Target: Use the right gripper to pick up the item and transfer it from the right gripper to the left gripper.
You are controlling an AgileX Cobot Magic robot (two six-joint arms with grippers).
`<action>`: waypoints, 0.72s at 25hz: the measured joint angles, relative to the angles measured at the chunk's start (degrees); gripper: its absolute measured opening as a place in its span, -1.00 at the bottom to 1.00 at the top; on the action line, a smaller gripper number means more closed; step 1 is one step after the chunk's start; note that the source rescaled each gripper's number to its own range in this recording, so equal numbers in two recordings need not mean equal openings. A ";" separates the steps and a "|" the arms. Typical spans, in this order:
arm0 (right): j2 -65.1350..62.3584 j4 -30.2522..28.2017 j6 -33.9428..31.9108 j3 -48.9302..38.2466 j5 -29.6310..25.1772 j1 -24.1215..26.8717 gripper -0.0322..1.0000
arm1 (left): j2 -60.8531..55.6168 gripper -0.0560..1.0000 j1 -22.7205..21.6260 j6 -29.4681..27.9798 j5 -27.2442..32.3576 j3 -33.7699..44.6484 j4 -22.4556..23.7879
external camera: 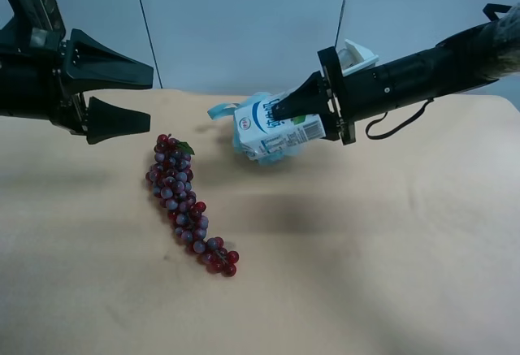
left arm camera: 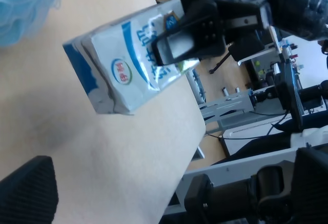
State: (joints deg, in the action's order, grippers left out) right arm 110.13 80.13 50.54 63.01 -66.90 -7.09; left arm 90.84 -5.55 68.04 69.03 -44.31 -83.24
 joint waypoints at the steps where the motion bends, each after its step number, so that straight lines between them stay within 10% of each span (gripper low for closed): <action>1: 0.00 0.50 0.00 0.00 0.00 -0.23 -0.94 | 0.95 0.99 0.00 0.06 0.00 -0.18 0.00; 18: 0.00 8.54 1.79 0.00 0.00 -6.84 -0.94 | 11.57 1.00 6.43 2.77 -0.11 -2.18 -4.16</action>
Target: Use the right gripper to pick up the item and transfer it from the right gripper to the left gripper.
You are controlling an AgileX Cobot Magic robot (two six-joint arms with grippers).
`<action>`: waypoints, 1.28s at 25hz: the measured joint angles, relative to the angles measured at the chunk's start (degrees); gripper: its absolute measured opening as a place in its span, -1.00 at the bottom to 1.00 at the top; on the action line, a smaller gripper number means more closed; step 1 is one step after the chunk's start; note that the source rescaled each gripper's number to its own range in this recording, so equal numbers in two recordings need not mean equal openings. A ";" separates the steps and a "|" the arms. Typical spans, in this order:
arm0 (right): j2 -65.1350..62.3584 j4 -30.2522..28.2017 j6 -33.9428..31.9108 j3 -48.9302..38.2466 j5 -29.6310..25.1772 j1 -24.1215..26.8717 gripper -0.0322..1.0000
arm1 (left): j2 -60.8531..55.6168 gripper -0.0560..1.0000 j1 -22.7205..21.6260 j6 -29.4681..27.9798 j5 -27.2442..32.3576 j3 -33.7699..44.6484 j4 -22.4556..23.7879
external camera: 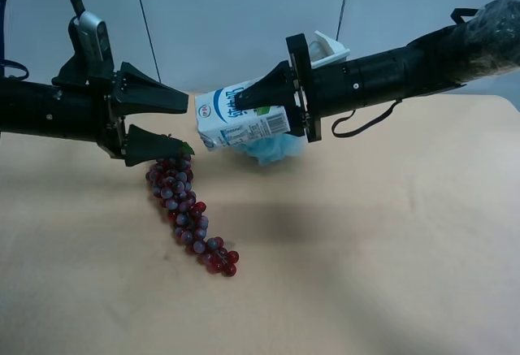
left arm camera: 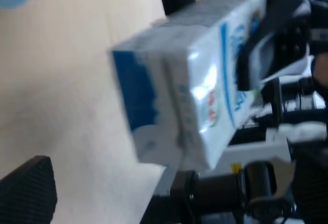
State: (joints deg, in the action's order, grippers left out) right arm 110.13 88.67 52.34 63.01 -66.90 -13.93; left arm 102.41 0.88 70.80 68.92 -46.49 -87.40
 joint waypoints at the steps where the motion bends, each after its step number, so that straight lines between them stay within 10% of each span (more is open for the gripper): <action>1: 0.00 0.07 0.02 0.00 0.03 0.00 -0.94 | 0.00 1.00 1.01 0.00 0.00 -0.96 -0.15; 32: 0.11 2.40 1.55 0.00 0.19 -0.73 -0.94 | 7.84 0.97 6.13 -2.72 0.01 -6.90 -6.04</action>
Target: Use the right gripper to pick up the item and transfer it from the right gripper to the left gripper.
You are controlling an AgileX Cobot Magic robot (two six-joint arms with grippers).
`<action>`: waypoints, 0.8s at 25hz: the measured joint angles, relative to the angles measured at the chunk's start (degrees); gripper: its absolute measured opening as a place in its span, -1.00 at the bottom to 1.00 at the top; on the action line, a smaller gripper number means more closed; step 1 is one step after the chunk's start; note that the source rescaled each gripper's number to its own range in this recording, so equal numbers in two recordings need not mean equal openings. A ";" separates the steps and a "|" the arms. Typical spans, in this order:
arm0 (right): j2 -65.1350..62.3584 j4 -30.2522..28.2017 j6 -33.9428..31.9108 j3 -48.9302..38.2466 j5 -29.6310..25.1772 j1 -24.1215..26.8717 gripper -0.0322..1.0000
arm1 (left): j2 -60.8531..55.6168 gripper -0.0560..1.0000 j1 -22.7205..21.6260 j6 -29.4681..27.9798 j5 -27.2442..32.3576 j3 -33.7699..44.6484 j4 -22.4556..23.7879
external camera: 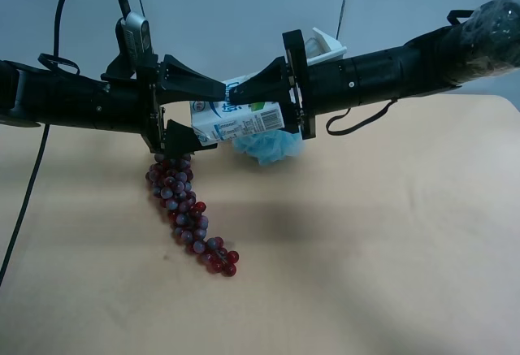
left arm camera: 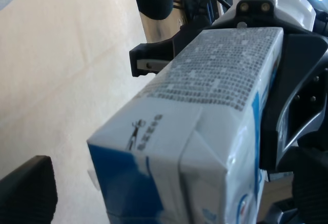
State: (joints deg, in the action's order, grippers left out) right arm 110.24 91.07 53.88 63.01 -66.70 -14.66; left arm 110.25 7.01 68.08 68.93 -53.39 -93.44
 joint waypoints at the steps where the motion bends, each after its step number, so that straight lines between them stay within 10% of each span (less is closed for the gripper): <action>1: 0.00 0.00 0.05 0.00 0.00 0.00 -0.94 | 0.00 0.94 0.00 -0.31 0.00 0.00 -0.06; 20: 0.00 0.71 1.30 0.00 0.12 0.00 -0.94 | 0.00 -0.10 0.00 -3.60 0.14 0.00 -1.39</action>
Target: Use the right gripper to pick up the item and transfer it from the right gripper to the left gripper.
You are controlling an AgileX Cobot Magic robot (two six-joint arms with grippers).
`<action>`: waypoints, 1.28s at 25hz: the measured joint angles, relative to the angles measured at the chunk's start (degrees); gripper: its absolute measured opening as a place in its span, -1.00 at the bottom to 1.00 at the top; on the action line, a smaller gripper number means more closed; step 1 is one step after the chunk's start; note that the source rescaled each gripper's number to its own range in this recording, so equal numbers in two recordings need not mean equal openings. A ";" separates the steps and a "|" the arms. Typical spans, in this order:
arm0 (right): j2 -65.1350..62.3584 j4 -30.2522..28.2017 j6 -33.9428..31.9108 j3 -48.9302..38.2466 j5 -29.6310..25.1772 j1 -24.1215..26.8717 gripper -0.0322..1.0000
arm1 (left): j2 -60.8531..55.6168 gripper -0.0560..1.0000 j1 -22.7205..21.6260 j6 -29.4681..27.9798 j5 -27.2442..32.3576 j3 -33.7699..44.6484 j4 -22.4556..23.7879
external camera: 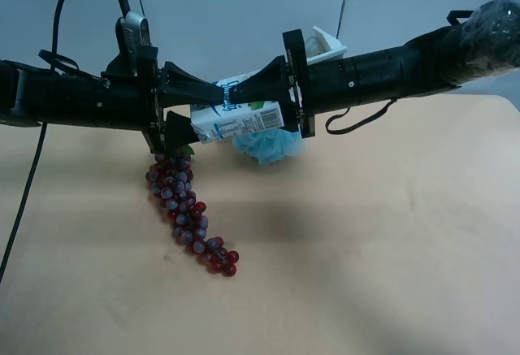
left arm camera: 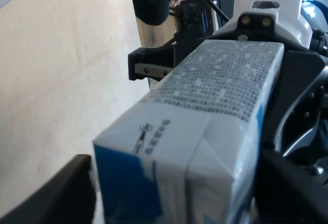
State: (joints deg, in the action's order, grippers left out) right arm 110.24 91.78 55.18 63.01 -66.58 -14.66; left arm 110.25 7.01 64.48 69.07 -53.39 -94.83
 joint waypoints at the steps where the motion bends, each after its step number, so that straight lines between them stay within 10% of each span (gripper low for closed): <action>1: 0.06 0.01 0.23 0.00 0.13 0.00 -0.94 | 0.00 -0.21 0.00 -0.16 0.18 0.00 -0.11; 8: 0.06 0.07 1.93 0.00 0.13 0.00 -0.94 | 0.00 -0.52 0.00 -1.27 0.51 0.00 -0.25; 32: 0.06 0.52 2.26 0.00 0.19 0.00 -0.82 | -0.05 -0.62 0.00 -1.96 0.68 0.00 -1.44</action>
State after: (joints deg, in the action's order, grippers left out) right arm 110.31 92.30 57.44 63.01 -66.39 -14.66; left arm 110.20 7.01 62.53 69.74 -53.39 -96.27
